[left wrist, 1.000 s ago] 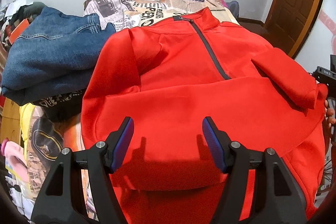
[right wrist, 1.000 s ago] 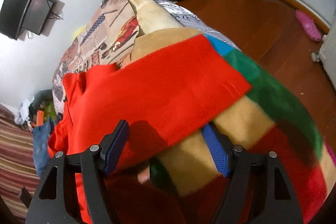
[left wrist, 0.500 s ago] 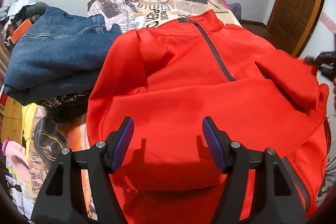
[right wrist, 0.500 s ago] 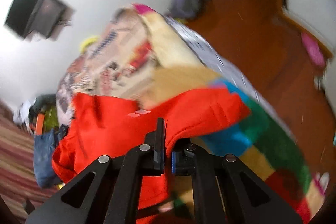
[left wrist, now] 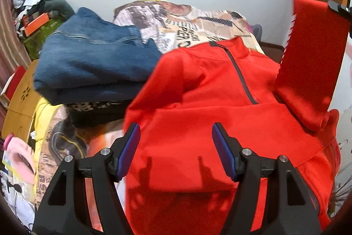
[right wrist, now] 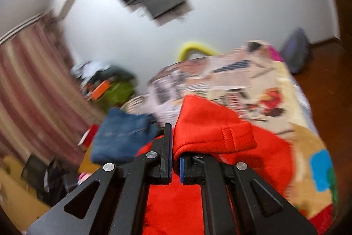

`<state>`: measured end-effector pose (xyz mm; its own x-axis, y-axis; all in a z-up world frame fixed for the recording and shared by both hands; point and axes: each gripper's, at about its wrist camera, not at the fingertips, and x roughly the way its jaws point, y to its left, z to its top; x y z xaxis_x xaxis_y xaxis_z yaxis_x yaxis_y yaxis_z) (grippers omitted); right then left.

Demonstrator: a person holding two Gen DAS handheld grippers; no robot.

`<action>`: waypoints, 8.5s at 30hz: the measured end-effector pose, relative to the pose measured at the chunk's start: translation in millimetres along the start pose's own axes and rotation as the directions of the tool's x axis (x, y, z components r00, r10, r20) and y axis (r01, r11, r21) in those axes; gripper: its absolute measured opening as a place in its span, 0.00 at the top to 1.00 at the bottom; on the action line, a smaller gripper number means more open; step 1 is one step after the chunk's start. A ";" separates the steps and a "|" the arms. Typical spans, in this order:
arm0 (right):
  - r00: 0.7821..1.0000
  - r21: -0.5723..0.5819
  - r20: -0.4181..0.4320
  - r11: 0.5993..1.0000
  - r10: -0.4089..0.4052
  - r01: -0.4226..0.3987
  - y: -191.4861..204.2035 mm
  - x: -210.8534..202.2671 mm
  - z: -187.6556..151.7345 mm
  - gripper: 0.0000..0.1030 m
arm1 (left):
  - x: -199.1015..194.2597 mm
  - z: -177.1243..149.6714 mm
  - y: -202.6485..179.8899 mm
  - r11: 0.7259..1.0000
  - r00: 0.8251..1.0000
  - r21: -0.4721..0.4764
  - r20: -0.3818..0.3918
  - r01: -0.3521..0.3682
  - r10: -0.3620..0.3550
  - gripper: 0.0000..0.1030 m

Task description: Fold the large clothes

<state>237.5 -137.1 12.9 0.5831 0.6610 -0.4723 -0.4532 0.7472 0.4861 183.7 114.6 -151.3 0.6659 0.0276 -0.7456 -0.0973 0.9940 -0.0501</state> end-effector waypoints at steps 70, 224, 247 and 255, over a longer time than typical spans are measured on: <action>0.841 -0.153 -0.345 0.909 -0.417 0.388 -98.8 51.1 -120.2 0.45 | -31.1 9.5 6.4 0.999 0.987 0.027 0.157 -0.043 0.038 0.97; 0.864 -0.249 -0.357 0.927 -0.356 0.279 -65.1 55.6 -121.7 0.48 | 93.6 -4.8 -50.8 0.948 0.927 0.177 -0.318 0.266 -0.201 0.53; 0.866 -0.217 -0.342 0.927 -0.366 0.306 -65.5 -10.3 -152.2 0.38 | 13.8 -66.5 -64.2 0.961 0.982 0.245 -0.167 0.126 -0.087 0.29; 0.911 -0.134 -0.178 0.926 -0.373 0.353 -75.0 -34.4 -105.6 0.34 | 10.1 -27.3 31.8 0.997 0.997 -0.078 -0.079 -0.012 0.006 0.20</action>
<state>180.3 -208.6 -84.9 0.5800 0.3356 -0.7423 -0.3038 0.9346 0.1851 167.1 143.6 -178.6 0.6046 0.0250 -0.7961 -0.1625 0.9824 -0.0925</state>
